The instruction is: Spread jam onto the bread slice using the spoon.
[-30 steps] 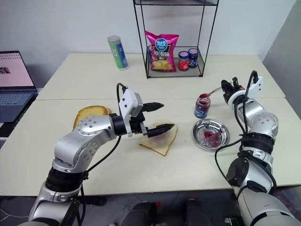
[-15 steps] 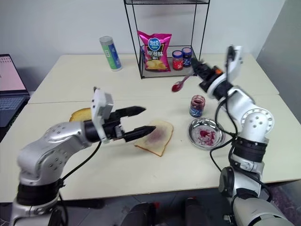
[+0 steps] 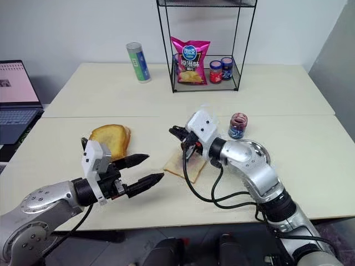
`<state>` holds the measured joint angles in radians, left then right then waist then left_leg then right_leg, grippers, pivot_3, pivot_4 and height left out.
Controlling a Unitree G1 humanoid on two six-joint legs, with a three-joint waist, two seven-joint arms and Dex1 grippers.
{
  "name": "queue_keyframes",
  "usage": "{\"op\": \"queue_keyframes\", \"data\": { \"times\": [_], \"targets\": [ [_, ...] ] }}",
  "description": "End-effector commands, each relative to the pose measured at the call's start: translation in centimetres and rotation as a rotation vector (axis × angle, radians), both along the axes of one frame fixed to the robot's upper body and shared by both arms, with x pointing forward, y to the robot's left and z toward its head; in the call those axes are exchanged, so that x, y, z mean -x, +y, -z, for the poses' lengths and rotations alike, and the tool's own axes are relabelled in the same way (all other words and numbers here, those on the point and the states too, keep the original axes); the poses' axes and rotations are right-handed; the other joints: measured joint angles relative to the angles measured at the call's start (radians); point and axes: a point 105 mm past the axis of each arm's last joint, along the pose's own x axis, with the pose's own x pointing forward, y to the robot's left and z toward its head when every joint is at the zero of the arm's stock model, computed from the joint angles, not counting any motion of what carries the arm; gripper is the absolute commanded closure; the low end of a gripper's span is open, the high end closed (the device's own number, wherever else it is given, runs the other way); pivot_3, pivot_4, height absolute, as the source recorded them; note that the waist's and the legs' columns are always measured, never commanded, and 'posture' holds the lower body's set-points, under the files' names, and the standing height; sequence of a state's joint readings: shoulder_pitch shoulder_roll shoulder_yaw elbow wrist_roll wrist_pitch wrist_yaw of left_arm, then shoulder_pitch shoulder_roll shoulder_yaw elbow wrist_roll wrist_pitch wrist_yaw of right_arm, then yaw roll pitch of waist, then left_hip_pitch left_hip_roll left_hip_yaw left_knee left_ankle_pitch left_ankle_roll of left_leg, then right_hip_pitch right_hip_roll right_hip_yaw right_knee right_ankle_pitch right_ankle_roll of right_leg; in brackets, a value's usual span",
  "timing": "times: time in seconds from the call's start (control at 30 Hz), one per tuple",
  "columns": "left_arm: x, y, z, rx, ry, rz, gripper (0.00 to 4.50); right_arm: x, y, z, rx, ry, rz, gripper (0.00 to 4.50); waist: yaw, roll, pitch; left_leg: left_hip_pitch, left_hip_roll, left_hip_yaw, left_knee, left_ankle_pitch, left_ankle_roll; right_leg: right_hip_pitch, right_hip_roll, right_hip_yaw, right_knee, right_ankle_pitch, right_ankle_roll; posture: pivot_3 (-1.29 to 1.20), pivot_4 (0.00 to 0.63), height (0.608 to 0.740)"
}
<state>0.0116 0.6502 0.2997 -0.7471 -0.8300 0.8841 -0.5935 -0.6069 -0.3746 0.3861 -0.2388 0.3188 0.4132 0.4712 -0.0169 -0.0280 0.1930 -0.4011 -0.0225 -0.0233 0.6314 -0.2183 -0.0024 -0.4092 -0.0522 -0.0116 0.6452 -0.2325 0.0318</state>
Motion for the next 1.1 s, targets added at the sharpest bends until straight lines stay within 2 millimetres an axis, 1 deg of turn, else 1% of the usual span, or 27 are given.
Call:
{"op": "queue_keyframes", "data": {
  "times": [0.03,0.3,0.43,0.5,0.57,0.7,0.87,1.1],
  "targets": [
    [0.4,-0.7,-0.4,0.007,-0.044,0.001,0.00,0.7,0.4,-0.6,0.011,-0.100,-0.049,4.45,0.001,0.000,0.000,0.000,0.000,0.000,0.000,0.000,0.000,0.000,0.000,0.000,0.000,0.000,0.000,0.00,0.150,0.740],
    [0.8,-0.7,0.1,0.010,-0.032,-0.016,0.00,0.7,1.1,0.6,-0.014,-0.052,-0.062,4.45,0.003,0.000,0.000,0.000,0.000,0.000,-0.001,0.000,0.000,0.000,0.000,0.000,0.000,0.000,-0.001,0.00,0.150,0.740],
    [0.7,-0.8,0.1,0.013,-0.034,-0.016,0.00,0.3,1.2,2.3,0.020,-0.038,-0.053,4.45,0.007,0.000,0.000,0.001,0.000,0.000,-0.001,0.000,0.000,0.000,0.000,0.000,0.000,-0.001,-0.002,0.00,0.150,0.740],
    [0.6,-0.7,0.0,0.012,-0.034,-0.018,0.00,-0.3,0.8,3.5,0.048,-0.023,-0.024,4.45,0.010,0.000,0.000,0.001,0.000,0.000,-0.001,0.000,0.000,0.000,0.000,0.000,0.000,-0.001,-0.002,0.00,0.150,0.740],
    [0.5,-0.7,0.0,0.015,-0.034,-0.022,0.00,-0.6,0.3,4.2,0.044,0.006,0.005,4.45,0.011,0.000,0.000,0.000,0.000,0.000,-0.001,0.000,0.000,0.000,0.000,0.000,0.000,-0.001,-0.002,0.00,0.150,0.740],
    [0.5,-0.5,0.0,0.014,-0.029,-0.025,0.00,-0.8,-0.1,4.2,0.037,0.015,0.025,4.45,0.012,0.000,0.000,0.001,0.000,0.000,-0.001,0.000,0.000,0.000,0.000,0.000,0.001,-0.001,-0.002,0.00,0.150,0.740],
    [0.2,0.0,-0.1,0.008,-0.027,-0.031,0.00,-1.2,-1.4,3.5,0.035,0.000,0.066,4.45,0.013,0.000,0.000,0.001,0.000,0.000,0.000,0.000,0.000,0.001,0.000,0.000,0.000,-0.001,-0.002,0.00,0.150,0.740],
    [-0.2,0.5,-0.5,-0.004,-0.035,-0.032,0.00,-1.7,-2.5,2.8,0.032,-0.013,0.107,4.45,0.018,0.000,0.000,0.001,0.000,0.000,0.000,0.000,0.000,0.001,0.000,-0.001,0.000,-0.001,-0.003,0.00,0.150,0.740]
  ]
}}
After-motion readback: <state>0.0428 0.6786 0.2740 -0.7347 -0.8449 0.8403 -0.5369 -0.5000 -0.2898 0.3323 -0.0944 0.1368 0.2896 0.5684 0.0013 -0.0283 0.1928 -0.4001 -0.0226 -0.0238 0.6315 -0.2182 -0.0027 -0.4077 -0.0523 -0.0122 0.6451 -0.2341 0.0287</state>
